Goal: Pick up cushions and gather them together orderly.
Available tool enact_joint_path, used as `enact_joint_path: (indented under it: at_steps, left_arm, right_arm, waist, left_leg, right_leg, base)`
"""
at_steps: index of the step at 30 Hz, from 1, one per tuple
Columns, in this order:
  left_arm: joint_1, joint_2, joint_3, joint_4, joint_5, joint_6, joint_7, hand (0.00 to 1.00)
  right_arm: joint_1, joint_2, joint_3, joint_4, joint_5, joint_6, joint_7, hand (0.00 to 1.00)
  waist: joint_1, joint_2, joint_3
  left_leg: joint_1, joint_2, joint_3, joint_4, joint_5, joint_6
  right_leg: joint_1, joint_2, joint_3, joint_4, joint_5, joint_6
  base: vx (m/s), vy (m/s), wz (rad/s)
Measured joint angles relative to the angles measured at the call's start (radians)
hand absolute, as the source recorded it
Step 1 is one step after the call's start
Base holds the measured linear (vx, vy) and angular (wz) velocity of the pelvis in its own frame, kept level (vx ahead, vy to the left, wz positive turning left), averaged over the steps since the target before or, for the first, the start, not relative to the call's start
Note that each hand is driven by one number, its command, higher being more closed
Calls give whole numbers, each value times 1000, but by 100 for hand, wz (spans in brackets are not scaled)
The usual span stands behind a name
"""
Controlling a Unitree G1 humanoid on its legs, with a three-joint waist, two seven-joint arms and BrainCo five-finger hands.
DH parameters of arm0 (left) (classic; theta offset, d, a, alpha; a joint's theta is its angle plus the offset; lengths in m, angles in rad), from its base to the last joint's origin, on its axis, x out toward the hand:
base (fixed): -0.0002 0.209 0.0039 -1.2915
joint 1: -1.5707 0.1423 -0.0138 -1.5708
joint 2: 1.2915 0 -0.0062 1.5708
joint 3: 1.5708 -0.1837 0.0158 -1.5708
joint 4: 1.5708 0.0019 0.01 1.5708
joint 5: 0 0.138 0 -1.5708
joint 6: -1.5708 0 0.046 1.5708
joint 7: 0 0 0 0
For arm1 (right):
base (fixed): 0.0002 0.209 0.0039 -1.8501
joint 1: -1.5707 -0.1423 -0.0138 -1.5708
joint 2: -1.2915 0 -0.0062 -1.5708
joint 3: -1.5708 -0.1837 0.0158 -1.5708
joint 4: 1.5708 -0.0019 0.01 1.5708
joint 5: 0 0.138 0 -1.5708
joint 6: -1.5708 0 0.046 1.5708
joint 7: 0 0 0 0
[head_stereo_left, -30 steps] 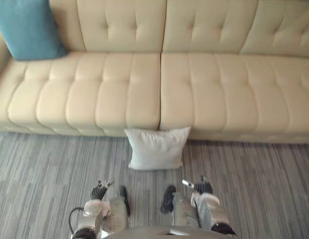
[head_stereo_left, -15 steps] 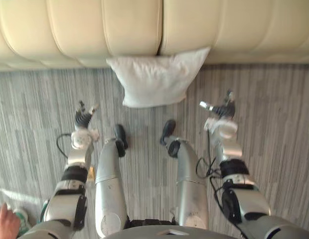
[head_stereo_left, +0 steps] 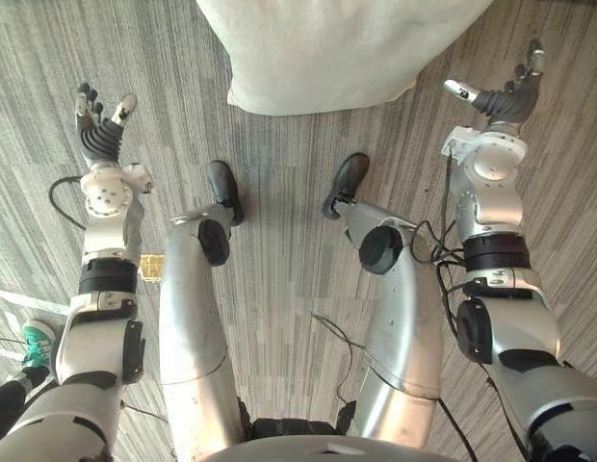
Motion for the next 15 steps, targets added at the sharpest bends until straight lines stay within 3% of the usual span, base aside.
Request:
enact_joint_path:
  at_steps: [8, 12, 13, 14, 15]
  left_arm:
    - [-190, -5, -176, -23, 67, 1, 46, 0]
    - [-272, -34, -264, -91, 158, 1, 100, 0]
    - [-289, -40, -288, -111, 170, 1, 115, 0]
    - [-308, -49, -311, -123, 180, 2, 121, 100]
    - [-314, -53, -320, -124, 180, 3, 129, 100]
  right_arm:
    - [-175, 78, 123, -11, -24, 0, -89, 0]
    - [-217, 121, 156, -82, -124, 22, -173, 0]
    - [-218, 132, 157, -110, -146, 28, -194, 100]
    - [-218, 150, 157, -142, -169, 37, -210, 100]
    - [-218, 158, 157, -154, -175, 38, -219, 100]
  waist:
    - [-13, 0, -1]
    - [-21, 0, -1]
    - [-25, 0, -1]
    - [-30, 0, -1]
    - [-32, 0, -1]
  left_leg:
    - [-88, 1, -23, 39, 4, -14]
    - [-90, -4, -25, 38, 4, -16]
    - [-91, -5, -25, 38, 4, -17]
    - [-91, -5, -25, 38, 3, -17]
    - [-91, -5, -25, 39, 3, -17]
  right_leg:
    - [-85, -7, -7, 54, -20, -21]
    - [-86, -6, -6, 63, -17, -26]
    - [-87, -6, -5, 63, -17, -26]
    - [-87, -6, -4, 63, -17, -26]
    - [-87, -6, -4, 63, -17, -26]
  base:
    - [-14, -21, 5]
    - [-5, -9, 4]
    - [0, 0, 0]
    - [0, 0, 0]
    - [0, 0, 0]
